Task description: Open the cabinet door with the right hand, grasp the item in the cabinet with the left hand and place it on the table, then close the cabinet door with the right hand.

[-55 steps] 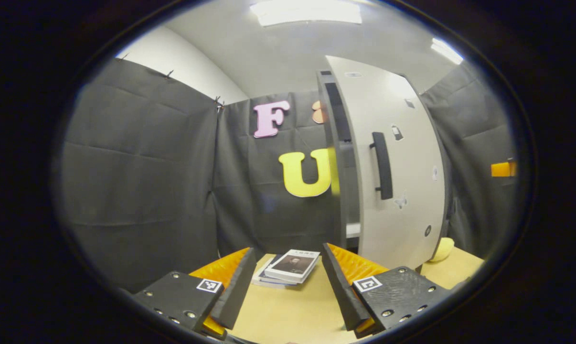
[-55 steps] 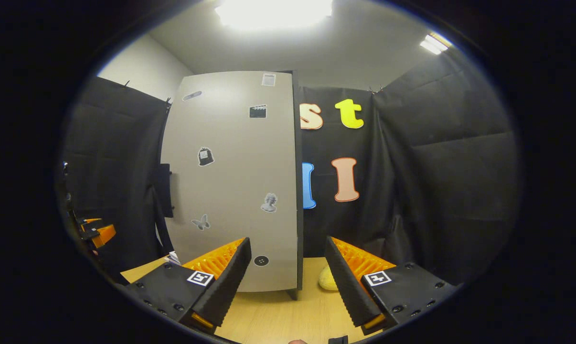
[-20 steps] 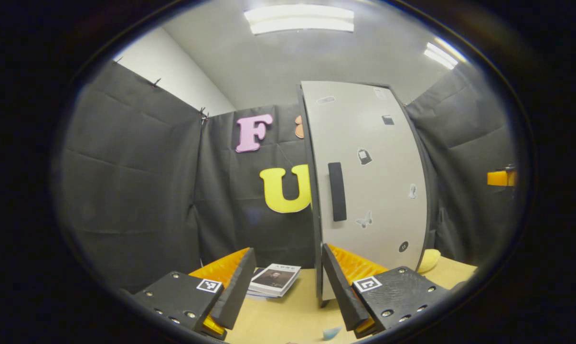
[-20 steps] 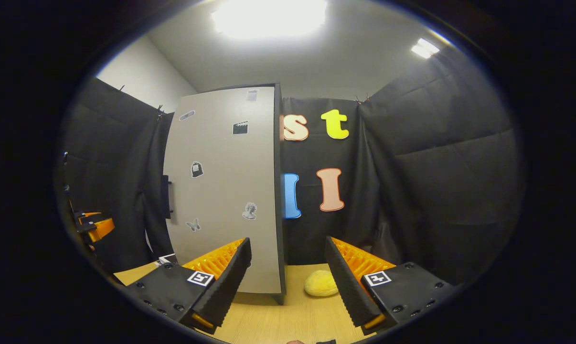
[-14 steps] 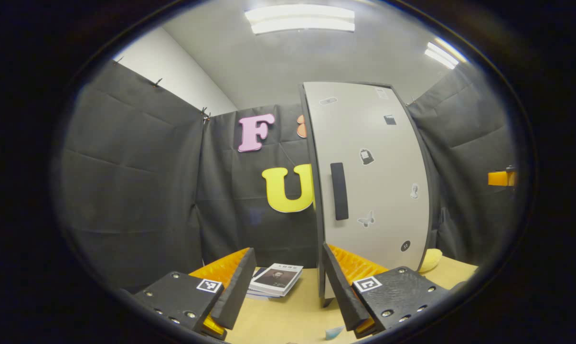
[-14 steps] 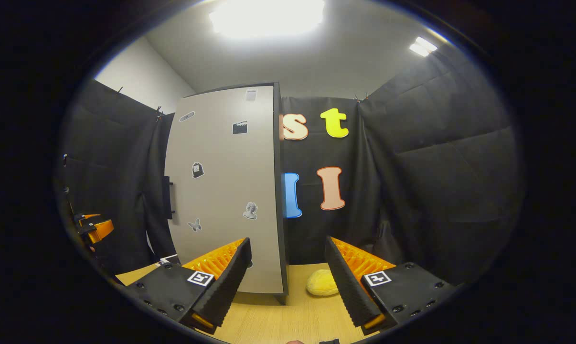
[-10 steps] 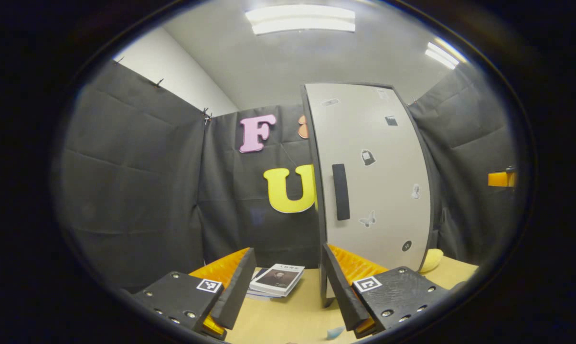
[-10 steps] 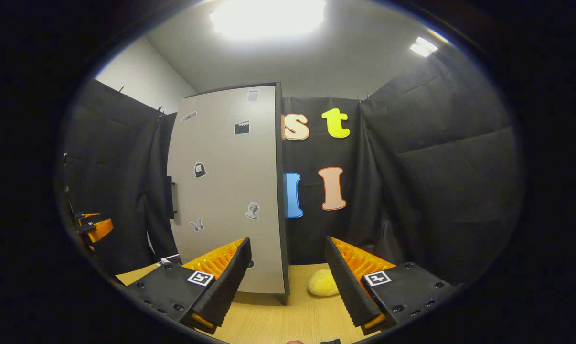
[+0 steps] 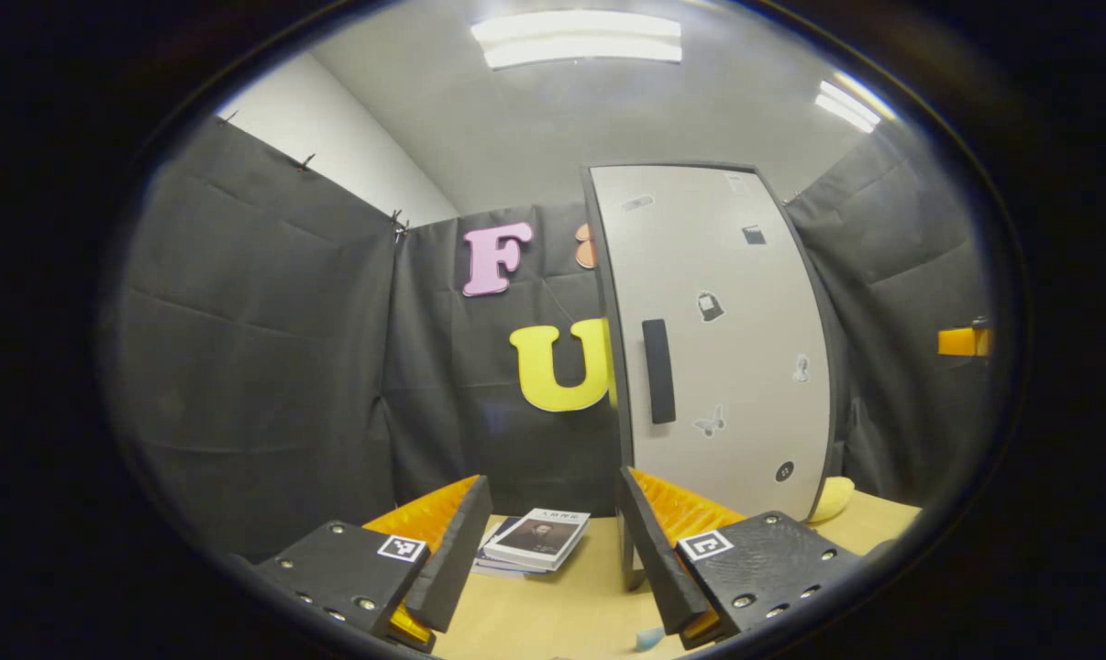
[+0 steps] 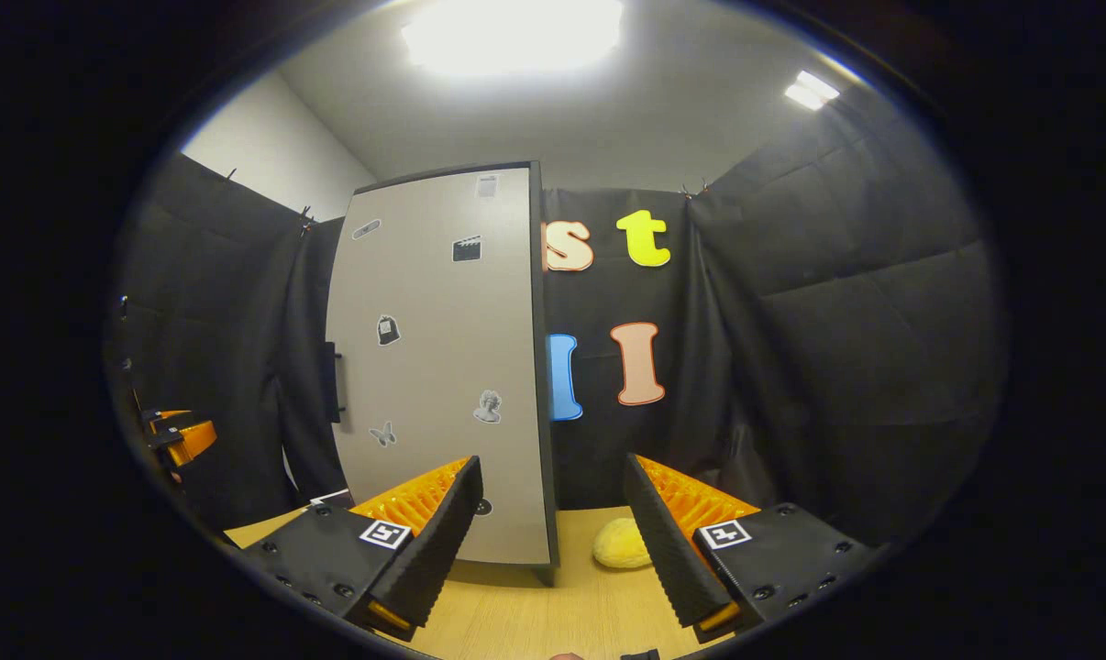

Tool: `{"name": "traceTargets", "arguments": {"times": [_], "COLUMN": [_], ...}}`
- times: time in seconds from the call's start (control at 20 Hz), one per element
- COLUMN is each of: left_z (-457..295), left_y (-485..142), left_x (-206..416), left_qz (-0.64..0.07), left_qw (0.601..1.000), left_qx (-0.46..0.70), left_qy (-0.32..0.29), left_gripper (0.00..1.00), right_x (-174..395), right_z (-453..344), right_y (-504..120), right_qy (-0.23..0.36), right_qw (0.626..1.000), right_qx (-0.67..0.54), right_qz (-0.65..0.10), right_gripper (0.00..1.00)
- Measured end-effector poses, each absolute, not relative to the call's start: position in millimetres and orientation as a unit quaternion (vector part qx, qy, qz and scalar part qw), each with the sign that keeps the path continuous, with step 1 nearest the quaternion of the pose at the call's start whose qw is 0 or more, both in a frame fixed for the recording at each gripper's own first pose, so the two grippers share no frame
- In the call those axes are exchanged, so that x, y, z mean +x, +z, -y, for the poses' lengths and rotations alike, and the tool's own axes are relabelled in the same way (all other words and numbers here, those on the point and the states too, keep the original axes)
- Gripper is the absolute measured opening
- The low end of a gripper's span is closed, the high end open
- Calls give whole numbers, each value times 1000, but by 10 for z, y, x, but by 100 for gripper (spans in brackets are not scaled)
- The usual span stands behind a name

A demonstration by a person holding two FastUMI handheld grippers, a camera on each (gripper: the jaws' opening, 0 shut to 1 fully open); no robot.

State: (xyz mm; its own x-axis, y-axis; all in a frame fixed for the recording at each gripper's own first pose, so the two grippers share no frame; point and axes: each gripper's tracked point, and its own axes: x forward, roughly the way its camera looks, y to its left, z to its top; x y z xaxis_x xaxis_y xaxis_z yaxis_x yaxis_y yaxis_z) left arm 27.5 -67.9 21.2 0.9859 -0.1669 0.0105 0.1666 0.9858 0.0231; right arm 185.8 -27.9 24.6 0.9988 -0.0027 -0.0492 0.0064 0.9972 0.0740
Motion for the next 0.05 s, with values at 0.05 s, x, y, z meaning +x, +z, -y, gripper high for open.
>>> {"name": "traceTargets", "arguments": {"times": [0.05], "left_z": [679], "left_y": [210], "left_x": [274], "left_qz": [6], "left_qw": [996], "left_qx": [11], "left_qy": [-84], "left_gripper": [84], "right_x": [1860], "right_z": [274], "right_y": [239], "right_qy": [-3], "right_qw": [999], "right_qx": [37], "right_qz": [-25], "right_gripper": [98]}}
